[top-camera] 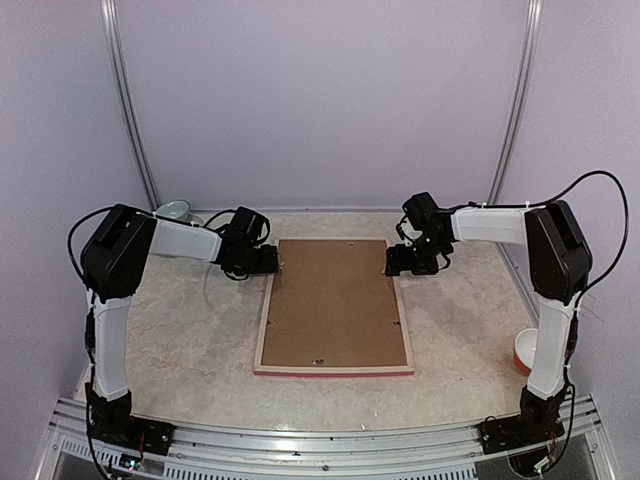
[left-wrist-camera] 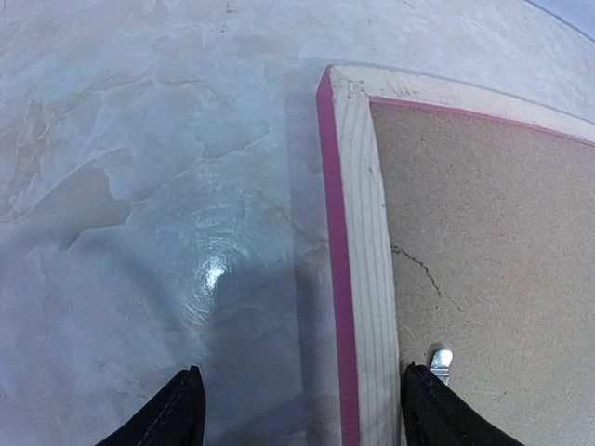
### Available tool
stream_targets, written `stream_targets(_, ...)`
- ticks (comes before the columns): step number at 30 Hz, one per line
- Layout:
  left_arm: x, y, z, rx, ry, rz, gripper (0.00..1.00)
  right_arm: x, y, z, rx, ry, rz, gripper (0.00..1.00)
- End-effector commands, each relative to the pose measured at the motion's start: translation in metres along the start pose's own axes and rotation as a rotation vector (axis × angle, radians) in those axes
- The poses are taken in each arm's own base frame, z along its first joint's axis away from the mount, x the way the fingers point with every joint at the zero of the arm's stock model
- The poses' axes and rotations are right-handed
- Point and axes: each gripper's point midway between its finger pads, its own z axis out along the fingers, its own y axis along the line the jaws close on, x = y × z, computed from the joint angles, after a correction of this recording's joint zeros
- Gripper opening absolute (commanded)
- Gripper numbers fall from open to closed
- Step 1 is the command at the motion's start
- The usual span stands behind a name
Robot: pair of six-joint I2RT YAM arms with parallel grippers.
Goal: Put the photo into the frame
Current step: Press the fastener onto the backboard.
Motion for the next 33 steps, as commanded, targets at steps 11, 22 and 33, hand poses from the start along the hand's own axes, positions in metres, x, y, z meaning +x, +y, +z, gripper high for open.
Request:
stream_targets(11,-0.025,-0.021,-0.019,0.121,-0.06,-0.017,0.72,0.001,0.001,-0.002,-0.019,-0.006,0.012,0.8)
stream_targets(22,-0.002,-0.015,0.006,0.081,0.017,0.007,0.72,0.002,0.001,-0.001,-0.02,-0.005,0.01,0.8)
stream_targets(33,0.002,-0.006,0.009,0.032,0.026,0.006,0.66,0.002,0.002,-0.001,-0.026,-0.005,0.01,0.8)
